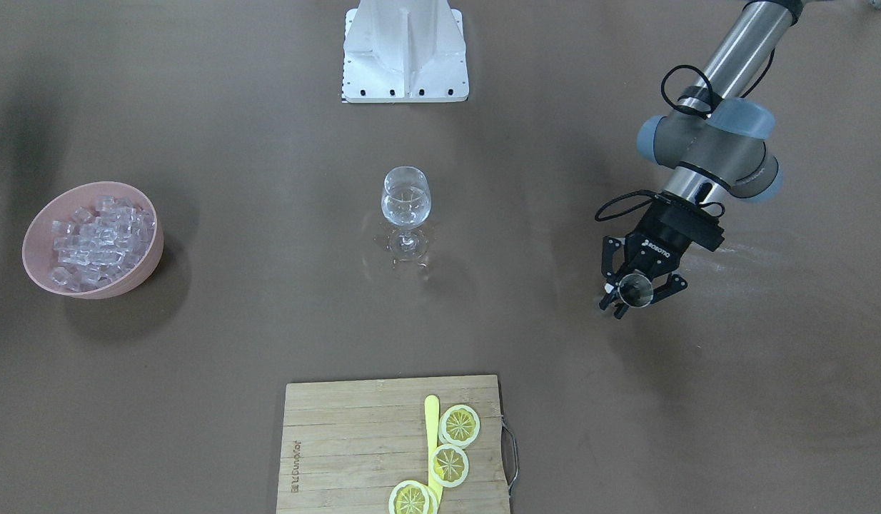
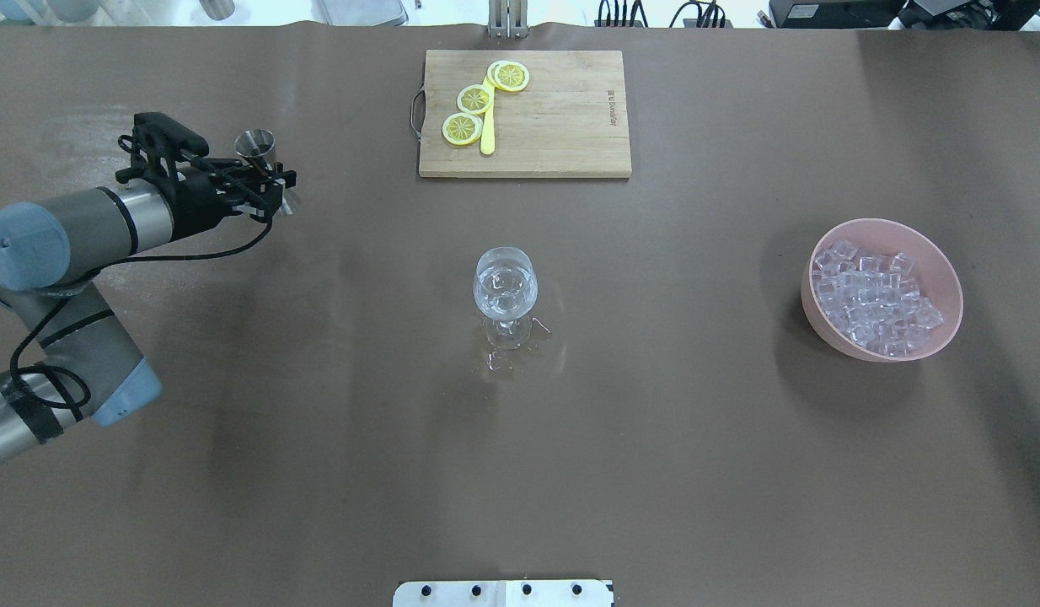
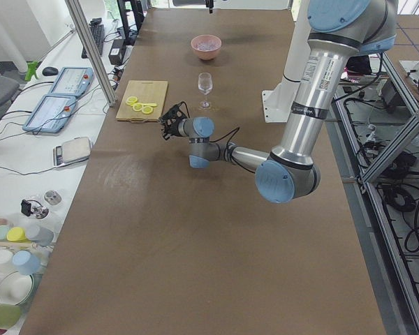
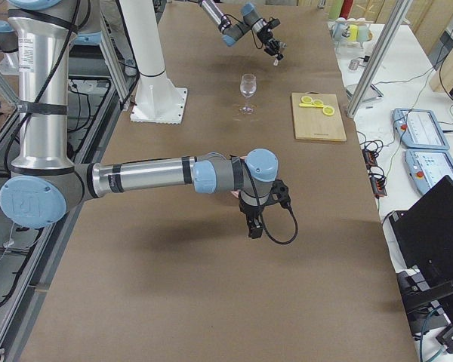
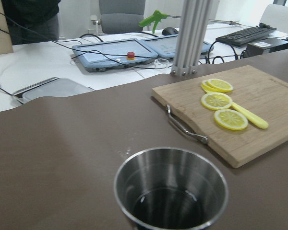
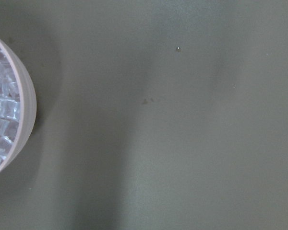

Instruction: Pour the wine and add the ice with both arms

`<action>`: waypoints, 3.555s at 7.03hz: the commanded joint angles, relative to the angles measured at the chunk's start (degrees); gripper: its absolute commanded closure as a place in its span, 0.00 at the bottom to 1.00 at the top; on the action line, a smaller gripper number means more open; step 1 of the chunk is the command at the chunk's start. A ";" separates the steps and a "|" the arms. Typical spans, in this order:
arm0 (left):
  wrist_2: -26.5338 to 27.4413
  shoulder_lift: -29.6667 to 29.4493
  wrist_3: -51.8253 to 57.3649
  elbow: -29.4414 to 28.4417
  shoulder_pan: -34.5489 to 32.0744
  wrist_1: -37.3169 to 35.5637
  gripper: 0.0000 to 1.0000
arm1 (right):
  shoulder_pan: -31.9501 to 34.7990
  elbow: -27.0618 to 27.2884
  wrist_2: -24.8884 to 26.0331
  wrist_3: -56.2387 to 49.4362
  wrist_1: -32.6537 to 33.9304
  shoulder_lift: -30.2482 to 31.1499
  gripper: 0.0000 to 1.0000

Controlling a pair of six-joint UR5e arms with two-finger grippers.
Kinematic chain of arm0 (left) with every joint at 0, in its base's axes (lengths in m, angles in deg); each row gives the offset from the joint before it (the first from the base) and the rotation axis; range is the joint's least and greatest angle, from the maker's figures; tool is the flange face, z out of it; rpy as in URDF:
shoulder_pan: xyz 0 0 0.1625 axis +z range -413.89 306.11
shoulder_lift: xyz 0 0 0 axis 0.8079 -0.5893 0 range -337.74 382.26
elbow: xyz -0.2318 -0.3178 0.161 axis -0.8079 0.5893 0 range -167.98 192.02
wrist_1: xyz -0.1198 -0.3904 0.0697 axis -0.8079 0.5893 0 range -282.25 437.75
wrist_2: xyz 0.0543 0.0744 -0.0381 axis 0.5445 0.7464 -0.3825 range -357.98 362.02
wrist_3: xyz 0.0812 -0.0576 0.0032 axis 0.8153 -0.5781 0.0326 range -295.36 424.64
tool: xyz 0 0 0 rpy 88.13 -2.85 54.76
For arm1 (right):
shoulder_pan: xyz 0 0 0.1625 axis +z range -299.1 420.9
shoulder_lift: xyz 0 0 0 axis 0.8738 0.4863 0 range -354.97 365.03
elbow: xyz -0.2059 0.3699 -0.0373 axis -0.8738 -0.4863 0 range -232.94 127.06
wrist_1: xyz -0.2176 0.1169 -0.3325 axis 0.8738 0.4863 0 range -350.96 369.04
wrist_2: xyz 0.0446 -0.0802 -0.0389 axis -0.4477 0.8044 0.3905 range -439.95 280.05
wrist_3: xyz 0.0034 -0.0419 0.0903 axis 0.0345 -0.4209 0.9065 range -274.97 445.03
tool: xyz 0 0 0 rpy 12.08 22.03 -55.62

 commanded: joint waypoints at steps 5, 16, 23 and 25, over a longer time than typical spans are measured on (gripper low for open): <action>-1.61 -3.28 13.08 10.20 1.26 -10.83 1.00 | 0.00 -0.03 0.10 0.71 -0.08 -0.02 0.00; 20.97 -8.46 45.32 15.30 14.43 -15.65 1.00 | 0.00 0.06 0.45 0.80 -0.08 -0.02 0.00; 21.24 -10.83 60.49 15.83 15.06 -21.90 1.00 | 0.00 -0.11 0.28 1.42 0.01 -0.02 0.00; 23.17 -10.92 64.48 15.74 16.19 -21.90 1.00 | 0.00 -0.11 0.28 2.20 -0.08 0.07 0.00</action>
